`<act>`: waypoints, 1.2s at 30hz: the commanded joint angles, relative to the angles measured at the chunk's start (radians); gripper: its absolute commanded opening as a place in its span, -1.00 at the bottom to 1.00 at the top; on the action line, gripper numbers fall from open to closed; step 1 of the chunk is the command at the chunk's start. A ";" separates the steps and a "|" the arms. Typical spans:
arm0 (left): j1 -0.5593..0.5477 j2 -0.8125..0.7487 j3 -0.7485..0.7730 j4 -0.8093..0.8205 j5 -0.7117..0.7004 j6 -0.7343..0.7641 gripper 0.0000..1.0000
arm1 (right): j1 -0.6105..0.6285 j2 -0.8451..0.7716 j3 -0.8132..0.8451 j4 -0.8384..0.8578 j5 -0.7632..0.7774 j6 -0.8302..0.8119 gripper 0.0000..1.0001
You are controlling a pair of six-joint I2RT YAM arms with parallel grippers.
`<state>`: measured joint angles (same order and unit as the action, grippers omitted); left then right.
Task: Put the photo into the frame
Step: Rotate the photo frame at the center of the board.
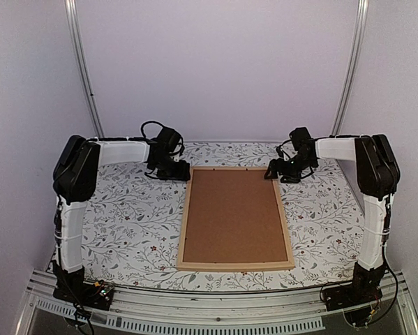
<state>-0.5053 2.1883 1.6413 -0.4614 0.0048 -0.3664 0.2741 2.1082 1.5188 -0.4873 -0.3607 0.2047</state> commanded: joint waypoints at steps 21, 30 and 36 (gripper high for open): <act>-0.041 0.123 0.094 -0.082 -0.020 0.001 0.33 | 0.004 -0.042 -0.094 0.052 -0.033 0.020 0.67; -0.082 0.142 0.085 -0.094 -0.038 -0.012 0.32 | 0.004 -0.037 -0.102 0.060 -0.048 0.027 0.66; -0.118 0.159 0.080 -0.095 -0.042 -0.023 0.32 | 0.009 -0.036 -0.126 0.081 -0.069 0.047 0.64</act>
<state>-0.5526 2.2761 1.7416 -0.5076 -0.0765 -0.3828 0.2741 2.0972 1.4250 -0.4065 -0.4030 0.2279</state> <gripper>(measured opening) 0.660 0.824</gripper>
